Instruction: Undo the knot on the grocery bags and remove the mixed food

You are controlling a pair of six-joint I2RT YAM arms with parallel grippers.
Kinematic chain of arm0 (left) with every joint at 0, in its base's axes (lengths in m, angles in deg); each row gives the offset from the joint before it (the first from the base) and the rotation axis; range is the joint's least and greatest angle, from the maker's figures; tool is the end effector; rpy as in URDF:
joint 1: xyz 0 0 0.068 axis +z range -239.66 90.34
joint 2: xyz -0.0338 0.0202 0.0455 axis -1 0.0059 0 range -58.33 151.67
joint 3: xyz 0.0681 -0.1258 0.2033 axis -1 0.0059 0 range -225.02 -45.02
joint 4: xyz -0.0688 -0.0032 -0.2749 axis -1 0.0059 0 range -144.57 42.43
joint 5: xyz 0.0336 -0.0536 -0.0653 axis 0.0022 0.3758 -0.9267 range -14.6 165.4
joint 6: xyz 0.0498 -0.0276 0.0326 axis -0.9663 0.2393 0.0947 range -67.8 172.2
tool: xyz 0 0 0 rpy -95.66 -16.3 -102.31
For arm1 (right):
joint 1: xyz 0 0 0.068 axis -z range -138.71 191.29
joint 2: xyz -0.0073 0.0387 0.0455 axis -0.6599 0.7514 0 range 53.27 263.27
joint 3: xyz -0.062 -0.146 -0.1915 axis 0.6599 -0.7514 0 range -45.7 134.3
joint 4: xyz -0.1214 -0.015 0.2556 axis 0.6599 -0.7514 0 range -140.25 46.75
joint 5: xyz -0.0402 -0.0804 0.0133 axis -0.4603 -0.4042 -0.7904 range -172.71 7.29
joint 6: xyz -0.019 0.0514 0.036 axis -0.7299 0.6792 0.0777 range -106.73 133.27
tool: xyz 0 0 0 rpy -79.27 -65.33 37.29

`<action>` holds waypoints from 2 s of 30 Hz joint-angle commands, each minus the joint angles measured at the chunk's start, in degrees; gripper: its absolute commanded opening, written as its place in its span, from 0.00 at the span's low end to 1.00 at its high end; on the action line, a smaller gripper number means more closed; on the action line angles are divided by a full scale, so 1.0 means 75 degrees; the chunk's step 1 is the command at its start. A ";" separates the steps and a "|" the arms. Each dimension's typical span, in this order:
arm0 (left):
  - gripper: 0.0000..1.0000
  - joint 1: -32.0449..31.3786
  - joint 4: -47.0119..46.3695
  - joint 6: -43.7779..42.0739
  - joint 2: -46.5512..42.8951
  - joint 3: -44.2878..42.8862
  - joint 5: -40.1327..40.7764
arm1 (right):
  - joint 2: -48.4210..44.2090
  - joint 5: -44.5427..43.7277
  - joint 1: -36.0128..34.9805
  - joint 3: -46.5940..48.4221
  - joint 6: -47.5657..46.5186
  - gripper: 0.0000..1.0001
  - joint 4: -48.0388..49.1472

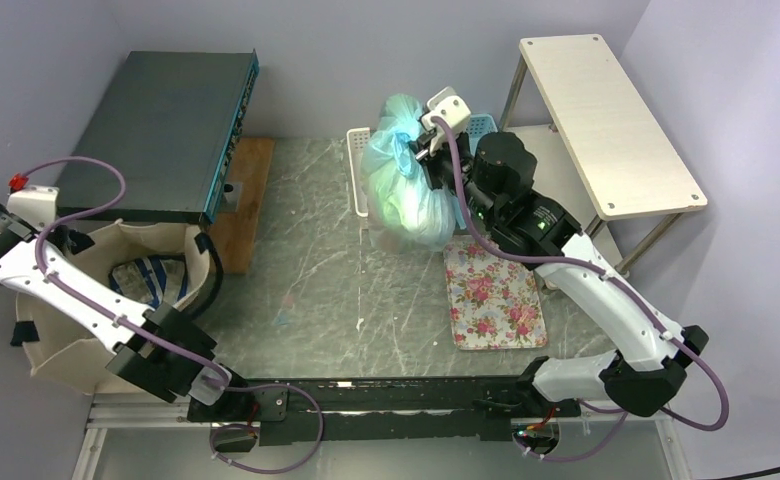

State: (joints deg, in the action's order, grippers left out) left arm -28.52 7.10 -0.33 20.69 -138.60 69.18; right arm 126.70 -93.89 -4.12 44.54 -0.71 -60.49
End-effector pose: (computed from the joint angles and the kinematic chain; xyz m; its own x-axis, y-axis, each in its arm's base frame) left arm 0.1518 0.2639 0.3816 -0.8779 0.0416 -0.4771 -0.2273 0.8406 0.4917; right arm 0.2288 0.2180 0.4767 0.1308 -0.2048 -0.9700 -0.5472 0.8010 -0.2429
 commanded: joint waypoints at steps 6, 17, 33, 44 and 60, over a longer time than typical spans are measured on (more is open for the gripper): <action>0.99 0.0068 0.1368 -0.0530 -0.0507 -0.1304 -0.1605 | -0.0851 0.1213 0.0011 -0.0773 0.0464 0.00 0.0234; 0.99 -0.1916 0.3767 -0.1503 -0.1776 -0.2155 -0.4090 | -0.0697 0.3763 -0.0019 -0.1666 0.0725 0.00 -0.0657; 0.99 -0.8336 0.2068 0.2368 -0.2458 0.0345 -0.4697 | -0.0365 0.4821 -0.0384 -0.3892 -0.0507 0.00 0.0888; 0.99 -1.0342 0.0763 0.1912 -0.3430 0.2995 -0.3554 | -0.1557 0.4614 -0.0144 -0.3731 -0.0602 0.89 -0.1999; 0.86 -1.2603 -0.2574 0.0921 -0.1819 0.3567 -0.3798 | -0.1662 0.5839 0.1026 -0.4040 0.0411 0.77 -0.3378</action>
State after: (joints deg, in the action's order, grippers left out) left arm -121.58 -0.02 11.36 5.59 -113.10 44.64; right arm 115.57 -54.90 3.40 16.32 -1.50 -86.19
